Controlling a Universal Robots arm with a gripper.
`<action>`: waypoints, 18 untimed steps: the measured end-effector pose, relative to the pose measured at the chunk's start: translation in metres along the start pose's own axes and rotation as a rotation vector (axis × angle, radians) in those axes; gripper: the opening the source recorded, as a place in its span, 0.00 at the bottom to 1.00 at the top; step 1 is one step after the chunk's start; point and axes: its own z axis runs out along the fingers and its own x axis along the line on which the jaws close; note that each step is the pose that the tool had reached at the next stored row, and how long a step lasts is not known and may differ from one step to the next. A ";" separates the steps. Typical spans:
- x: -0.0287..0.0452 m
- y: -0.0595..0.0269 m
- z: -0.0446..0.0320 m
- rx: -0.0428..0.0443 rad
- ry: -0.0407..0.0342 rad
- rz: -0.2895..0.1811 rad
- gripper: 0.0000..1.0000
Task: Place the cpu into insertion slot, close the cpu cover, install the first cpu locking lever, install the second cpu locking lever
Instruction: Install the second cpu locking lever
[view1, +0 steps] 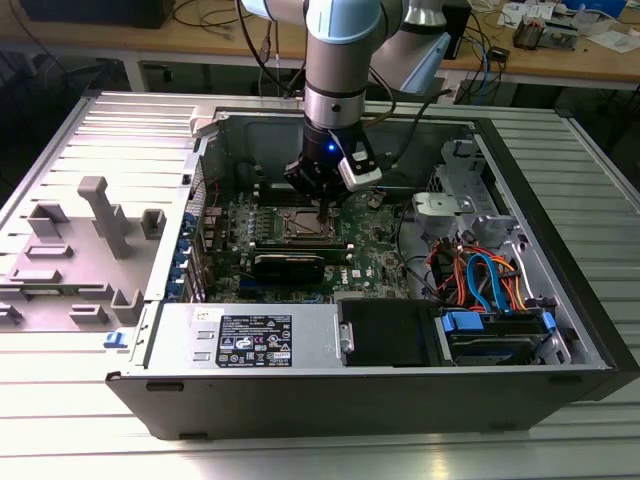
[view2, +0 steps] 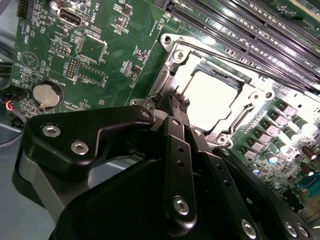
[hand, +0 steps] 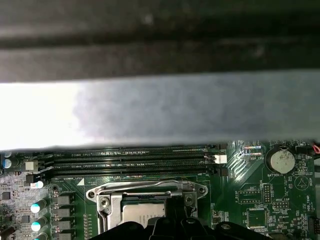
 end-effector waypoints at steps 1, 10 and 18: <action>-0.0009 0.0001 0.0000 -0.0001 0.0000 0.000 0.11; -0.0017 0.0001 -0.0019 -0.0001 0.0000 0.000 0.11; -0.0051 0.0002 -0.0020 -0.0001 0.0000 0.000 0.11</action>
